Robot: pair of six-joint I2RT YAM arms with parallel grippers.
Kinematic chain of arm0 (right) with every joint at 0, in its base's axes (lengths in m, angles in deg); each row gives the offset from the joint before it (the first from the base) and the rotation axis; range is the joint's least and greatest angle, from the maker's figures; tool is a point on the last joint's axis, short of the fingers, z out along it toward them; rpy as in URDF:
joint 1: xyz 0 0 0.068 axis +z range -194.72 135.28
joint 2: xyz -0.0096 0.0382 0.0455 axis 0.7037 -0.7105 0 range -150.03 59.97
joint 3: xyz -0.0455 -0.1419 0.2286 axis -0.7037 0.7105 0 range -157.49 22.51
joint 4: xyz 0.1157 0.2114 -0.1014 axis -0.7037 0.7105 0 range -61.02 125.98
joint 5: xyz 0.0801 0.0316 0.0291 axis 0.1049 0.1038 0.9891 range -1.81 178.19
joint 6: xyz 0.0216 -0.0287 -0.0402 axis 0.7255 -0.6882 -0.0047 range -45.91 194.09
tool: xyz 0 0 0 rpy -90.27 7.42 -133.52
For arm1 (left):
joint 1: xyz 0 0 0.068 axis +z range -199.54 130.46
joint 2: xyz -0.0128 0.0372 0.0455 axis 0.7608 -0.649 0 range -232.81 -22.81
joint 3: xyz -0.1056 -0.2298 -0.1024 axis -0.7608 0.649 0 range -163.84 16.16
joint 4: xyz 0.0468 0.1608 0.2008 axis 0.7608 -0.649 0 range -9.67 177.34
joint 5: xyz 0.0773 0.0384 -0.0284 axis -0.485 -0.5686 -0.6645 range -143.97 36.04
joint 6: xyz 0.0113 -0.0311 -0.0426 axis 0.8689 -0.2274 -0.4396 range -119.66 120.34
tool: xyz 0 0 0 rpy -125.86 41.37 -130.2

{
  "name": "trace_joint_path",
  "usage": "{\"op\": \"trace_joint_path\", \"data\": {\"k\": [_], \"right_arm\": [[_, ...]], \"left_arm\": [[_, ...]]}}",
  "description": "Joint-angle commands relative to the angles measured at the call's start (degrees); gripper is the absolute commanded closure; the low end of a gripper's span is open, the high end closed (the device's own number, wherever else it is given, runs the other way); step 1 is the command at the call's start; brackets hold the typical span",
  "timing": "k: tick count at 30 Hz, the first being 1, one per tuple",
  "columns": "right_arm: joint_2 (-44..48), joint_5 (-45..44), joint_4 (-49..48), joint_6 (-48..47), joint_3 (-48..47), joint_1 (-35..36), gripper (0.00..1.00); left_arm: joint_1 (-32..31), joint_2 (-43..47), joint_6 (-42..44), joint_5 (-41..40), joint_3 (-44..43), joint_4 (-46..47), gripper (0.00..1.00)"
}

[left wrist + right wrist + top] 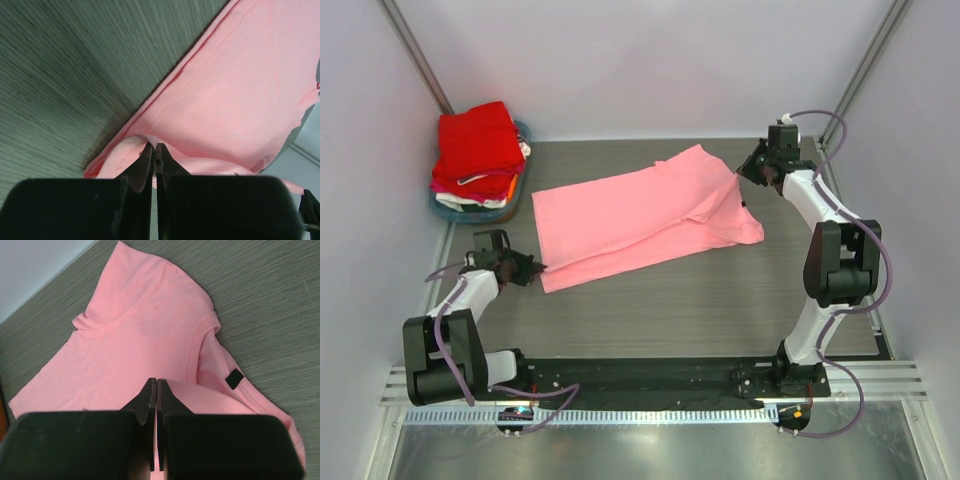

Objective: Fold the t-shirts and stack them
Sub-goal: Fold the tshirt

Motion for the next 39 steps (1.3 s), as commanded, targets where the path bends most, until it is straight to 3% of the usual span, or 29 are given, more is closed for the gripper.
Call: {"op": "trace_joint_path", "data": {"k": [1,24,39], "right_arm": [[-0.67,-1.81,-0.48,-0.93,-3.02,-0.04,0.99],[-5.16,-5.84,-0.13,0.03,-6.71,-0.04,0.99],[-2.61,-9.02,0.23,0.03,-5.66,-0.04,0.99]], "left_arm": [[0.92,-0.09,0.94,0.65,-2.33,2.55,1.00],[1.27,-8.17,0.76,4.87,-6.46,5.89,1.00],[1.27,-8.70,0.59,5.84,-6.63,6.42,1.00]]}}
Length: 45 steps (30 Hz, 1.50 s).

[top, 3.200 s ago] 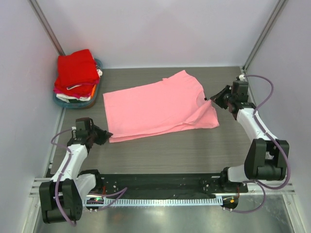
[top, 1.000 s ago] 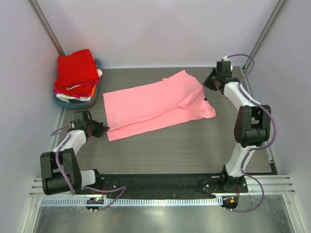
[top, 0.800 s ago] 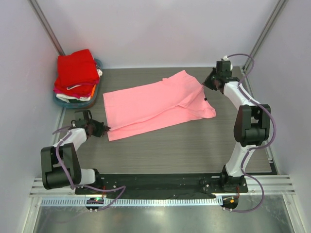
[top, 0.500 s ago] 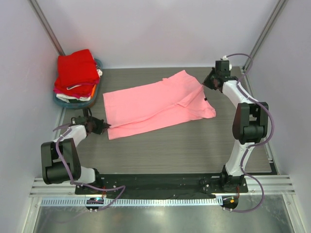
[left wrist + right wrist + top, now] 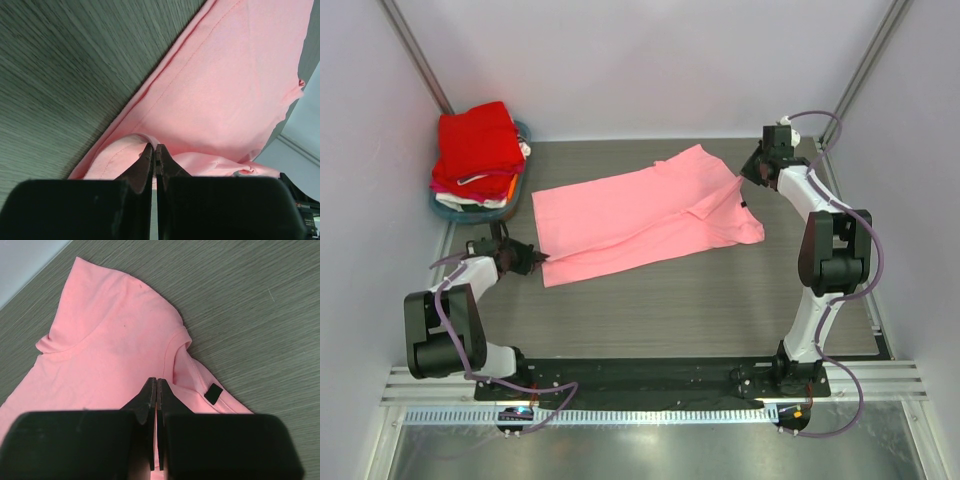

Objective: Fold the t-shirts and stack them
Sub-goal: Fold the tshirt

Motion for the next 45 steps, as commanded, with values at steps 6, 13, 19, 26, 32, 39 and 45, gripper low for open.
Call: {"op": "trace_joint_path", "data": {"k": [6,13,19,26,32,39,45], "right_arm": [[-0.24,1.09,-1.21,1.26,-5.65,-0.07,0.98],[1.75,0.92,-0.25,1.97,-4.88,-0.07,0.39],[12.57,-0.84,-4.10,3.45,10.14,-0.33,0.45],[25.85,-1.72,-13.06,8.20,34.02,-0.50,0.48],[29.64,-2.59,-24.14,12.86,48.02,-0.51,0.48],[24.90,-2.68,-31.18,14.01,51.12,-0.50,0.50],[21.99,-7.51,-30.13,14.53,49.62,-0.86,0.51]], "left_arm": [[0.46,-2.52,-0.05,1.16,-3.82,2.12,1.00],[0.81,1.16,3.64,0.47,-9.62,-4.64,0.44],[0.81,10.99,6.98,-1.74,-8.76,-12.46,0.36],[0.73,22.43,4.00,-0.60,0.64,-13.01,0.35],[0.64,31.29,-3.11,0.11,10.14,-7.73,0.37],[0.46,33.34,-3.92,-0.86,13.57,-7.38,0.37],[0.37,32.90,-4.18,-2.44,15.24,-7.38,0.42]]}}
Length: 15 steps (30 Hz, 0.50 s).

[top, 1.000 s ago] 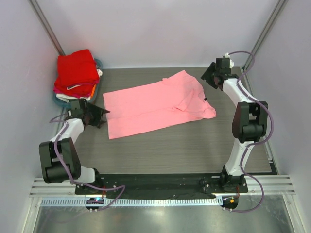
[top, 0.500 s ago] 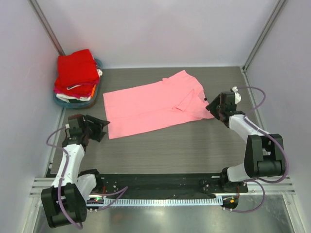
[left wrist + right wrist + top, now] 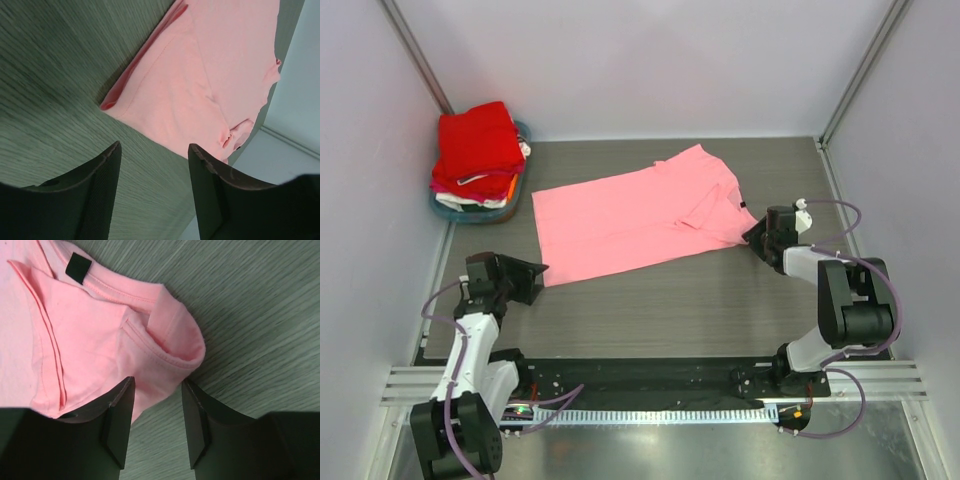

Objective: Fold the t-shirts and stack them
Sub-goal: Fold the tshirt

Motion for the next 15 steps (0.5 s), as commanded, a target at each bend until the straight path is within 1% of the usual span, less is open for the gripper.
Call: {"op": "trace_joint_path", "data": {"k": [1,3,4,6,7,9,10,12,15], "right_arm": [[-0.56,-5.85,-3.33,1.24,-1.41,-0.40,0.53],[-1.35,-7.26,-3.51,1.33,-1.58,-0.75,0.58],[-1.62,-8.32,-3.08,1.16,-1.93,-0.66,0.64],[-2.32,-9.55,-2.46,0.90,-2.81,-0.75,0.72],[-2.58,-9.99,-2.37,0.90,-2.90,-0.84,0.80],[-1.80,-11.66,-1.93,0.81,-2.82,-0.84,0.89],[-1.27,-12.10,-1.84,0.81,-2.56,-0.92,0.98],[0.31,-13.95,-2.27,1.33,-0.89,-0.93,0.99],[3.21,-13.78,-5.79,1.42,2.80,-0.84,0.99]], "left_arm": [[-0.17,0.24,-1.10,-1.57,1.23,1.96,0.44],[-0.35,-0.02,-1.63,-2.88,2.11,1.96,0.46],[-0.61,-0.28,-1.63,-3.24,2.20,1.96,0.46],[-0.96,-0.64,-1.89,-4.55,2.47,1.96,0.47],[-1.57,-0.81,-2.07,-5.08,2.55,2.04,0.48],[-2.28,-1.16,-2.42,-6.66,2.73,2.31,0.47],[-3.07,-1.17,-2.85,-7.28,2.82,2.31,0.47],[-4.12,-1.43,-3.38,-9.20,2.99,2.74,0.48],[-7.10,-2.22,-4.96,-11.50,3.52,3.88,0.49]]}}
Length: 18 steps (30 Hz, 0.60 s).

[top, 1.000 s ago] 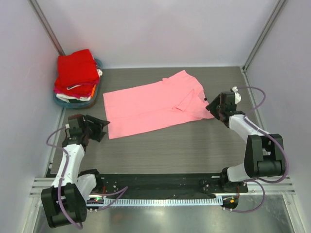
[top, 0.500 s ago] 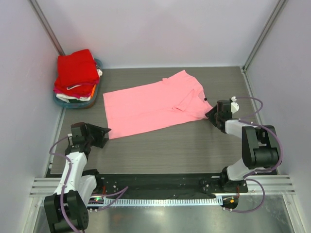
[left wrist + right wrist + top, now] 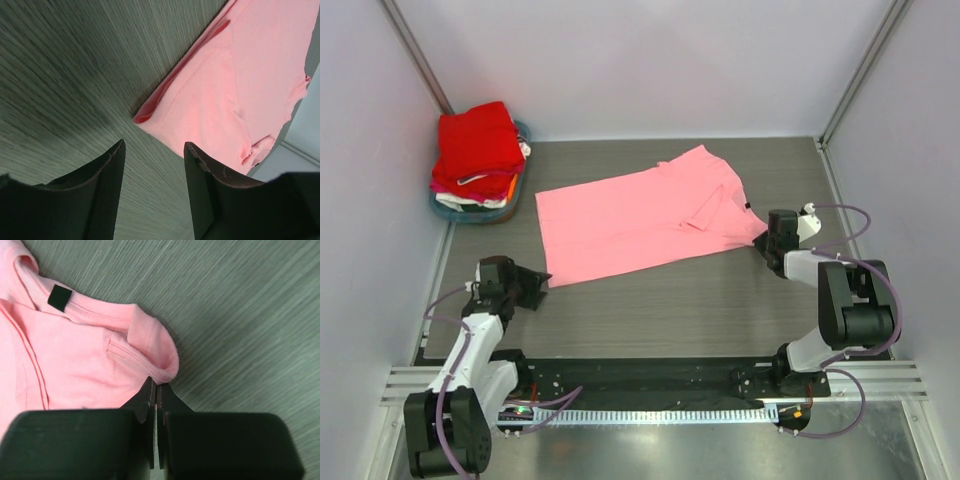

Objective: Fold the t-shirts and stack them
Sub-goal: Fold the tshirt

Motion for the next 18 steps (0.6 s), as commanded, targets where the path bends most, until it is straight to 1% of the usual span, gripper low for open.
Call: {"op": "trace_joint_path", "data": {"k": [1,3,6,9,11,14,15,18], "right_arm": [[4.98,-4.27,-4.90,0.74,3.65,-0.20,0.99],[5.16,-3.92,-6.83,0.92,4.63,-0.29,0.99],[4.90,-3.31,-6.31,1.10,4.55,-0.29,0.99],[5.43,-2.86,-6.13,0.92,4.28,-0.29,0.99],[6.21,-2.95,-6.40,0.92,4.63,-0.20,0.99],[6.92,-2.86,-6.75,0.84,5.43,-0.20,0.99],[7.10,-2.77,-6.84,1.10,5.51,-0.29,0.99],[7.27,-2.25,-7.10,1.19,5.60,-0.20,0.99]], "left_arm": [[-2.72,-0.99,-2.28,-5.05,0.94,3.47,0.49],[-4.21,-1.96,-3.33,-5.85,1.29,4.44,0.50],[-5.36,-2.58,-4.74,-8.04,1.73,5.32,0.50],[-5.36,-2.93,-6.23,-8.58,2.96,7.69,0.51],[-5.36,-3.54,-6.76,-10.85,3.32,8.48,0.51],[-5.45,-5.21,-7.47,-11.04,3.58,10.33,0.51],[-7.10,-5.74,-7.64,-11.12,3.58,11.29,0.51],[-8.08,-8.81,-8.61,-11.13,3.41,13.58,0.52]]}}
